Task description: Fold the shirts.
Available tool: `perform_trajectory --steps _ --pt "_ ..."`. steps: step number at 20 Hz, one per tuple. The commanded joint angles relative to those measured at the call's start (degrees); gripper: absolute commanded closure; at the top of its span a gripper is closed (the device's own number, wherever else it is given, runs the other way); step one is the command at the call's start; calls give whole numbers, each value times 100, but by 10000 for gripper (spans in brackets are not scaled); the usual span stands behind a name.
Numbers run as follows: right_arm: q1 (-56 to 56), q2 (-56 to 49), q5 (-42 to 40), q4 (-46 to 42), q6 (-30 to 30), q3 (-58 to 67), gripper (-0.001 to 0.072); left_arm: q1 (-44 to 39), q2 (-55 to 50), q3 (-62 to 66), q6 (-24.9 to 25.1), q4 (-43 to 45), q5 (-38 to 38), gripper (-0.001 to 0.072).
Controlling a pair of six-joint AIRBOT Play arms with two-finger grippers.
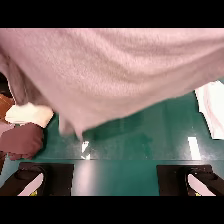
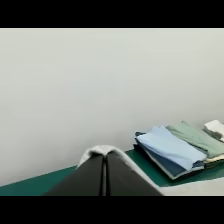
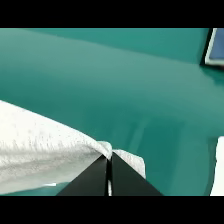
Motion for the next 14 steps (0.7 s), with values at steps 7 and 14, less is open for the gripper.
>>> perform_trajectory --steps 7,14 --pt "-57 -1937 1134 -105 323 -881 700 2 -3506 48 -378 391 -1700 686" --pt "-841 -3637 -140 1069 -345 -1550 695 4 -5298 48 -380 317 -1648 442"
